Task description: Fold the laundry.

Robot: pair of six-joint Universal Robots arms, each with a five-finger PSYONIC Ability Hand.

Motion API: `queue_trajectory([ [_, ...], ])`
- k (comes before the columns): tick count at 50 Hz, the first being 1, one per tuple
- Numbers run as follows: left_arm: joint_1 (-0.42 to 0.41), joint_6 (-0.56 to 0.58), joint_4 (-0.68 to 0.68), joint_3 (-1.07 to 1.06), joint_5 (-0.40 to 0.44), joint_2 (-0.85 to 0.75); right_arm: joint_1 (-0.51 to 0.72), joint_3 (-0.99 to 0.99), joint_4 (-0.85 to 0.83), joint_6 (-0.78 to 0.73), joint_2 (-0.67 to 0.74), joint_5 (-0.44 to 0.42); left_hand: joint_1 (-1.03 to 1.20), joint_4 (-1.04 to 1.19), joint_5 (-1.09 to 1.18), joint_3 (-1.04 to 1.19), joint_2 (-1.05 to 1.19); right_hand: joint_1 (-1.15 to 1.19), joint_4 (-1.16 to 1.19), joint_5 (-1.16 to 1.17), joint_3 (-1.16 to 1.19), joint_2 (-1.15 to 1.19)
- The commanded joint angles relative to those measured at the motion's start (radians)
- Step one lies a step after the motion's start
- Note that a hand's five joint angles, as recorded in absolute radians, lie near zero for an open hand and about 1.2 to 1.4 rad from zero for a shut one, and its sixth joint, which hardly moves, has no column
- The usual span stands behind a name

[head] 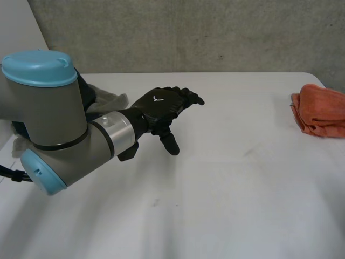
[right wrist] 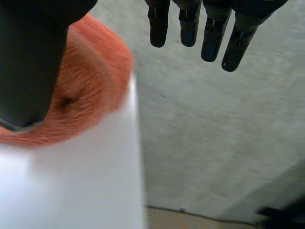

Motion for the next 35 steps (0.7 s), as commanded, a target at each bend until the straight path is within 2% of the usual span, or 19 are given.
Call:
queue_trajectory([
  [1, -0.001, 0.000, 0.000, -0.004, 0.000, 0.002, -0.004, 0.031, 0.031, -0.027, -0.083, -0.017, -0.017, -0.005, -0.003, -0.012, -0.008, -0.029, -0.060, -0.069, -0.039, -0.044],
  [7, 0.000, 0.000, 0.000, -0.004, 0.000, 0.002, 0.035, 0.186, 0.055, -0.019, -0.198, -0.068, -0.017, -0.005, -0.003, -0.012, -0.008, -0.029, -0.060, -0.069, -0.039, -0.044],
  [14, 0.000, 0.000, 0.000, -0.005, -0.002, 0.004, 0.127, 0.260, 0.045, -0.017, -0.239, -0.042, -0.017, -0.005, -0.003, -0.012, -0.008, -0.029, -0.060, -0.069, -0.039, -0.044],
  [17, 0.011, 0.000, 0.000, -0.002, -0.021, 0.017, 0.166, 0.307, 0.040, -0.016, -0.268, -0.045, -0.017, -0.005, -0.003, -0.012, -0.008, -0.029, -0.060, -0.069, -0.039, -0.044],
  [21, 0.045, 0.004, 0.021, 0.005, -0.075, 0.056, 0.221, 0.407, -0.012, -0.016, -0.405, -0.053, -0.035, -0.023, -0.021, -0.030, -0.026, -0.029, -0.060, -0.069, -0.039, -0.044],
  [22, 0.058, 0.004, 0.032, 0.005, -0.092, 0.062, 0.256, 0.462, -0.056, -0.016, -0.481, -0.053, -0.043, -0.031, -0.030, -0.039, -0.034, -0.029, -0.060, -0.069, -0.039, -0.044],
  [27, 0.167, 0.032, 0.132, -0.001, -0.192, 0.102, 0.393, 0.687, -0.236, -0.019, -0.649, -0.057, -0.059, -0.047, -0.045, -0.054, -0.050, -0.029, -0.060, -0.069, -0.039, -0.044],
  [30, 0.218, 0.076, 0.190, -0.002, -0.198, 0.094, 0.483, 0.869, -0.378, -0.023, -0.710, -0.091, -0.059, -0.047, -0.045, -0.054, -0.050, -0.029, -0.060, -0.069, -0.039, -0.044],
  [31, 0.267, 0.122, 0.219, -0.002, -0.196, 0.081, 0.503, 0.919, -0.417, -0.028, -0.725, -0.108, -0.059, -0.047, -0.045, -0.054, -0.050, -0.029, -0.060, -0.069, -0.039, -0.044],
  [34, 0.344, 0.213, 0.252, 0.004, -0.192, 0.036, 0.607, 1.090, -0.535, -0.049, -0.806, -0.178, -0.059, -0.047, -0.045, -0.054, -0.050, -0.029, -0.060, -0.069, -0.039, -0.044],
  [35, 0.391, 0.281, 0.258, 0.015, -0.190, -0.004, 0.632, 1.125, -0.553, -0.059, -0.830, -0.189, -0.059, -0.047, -0.045, -0.054, -0.050, -0.029, -0.060, -0.069, -0.039, -0.044],
])
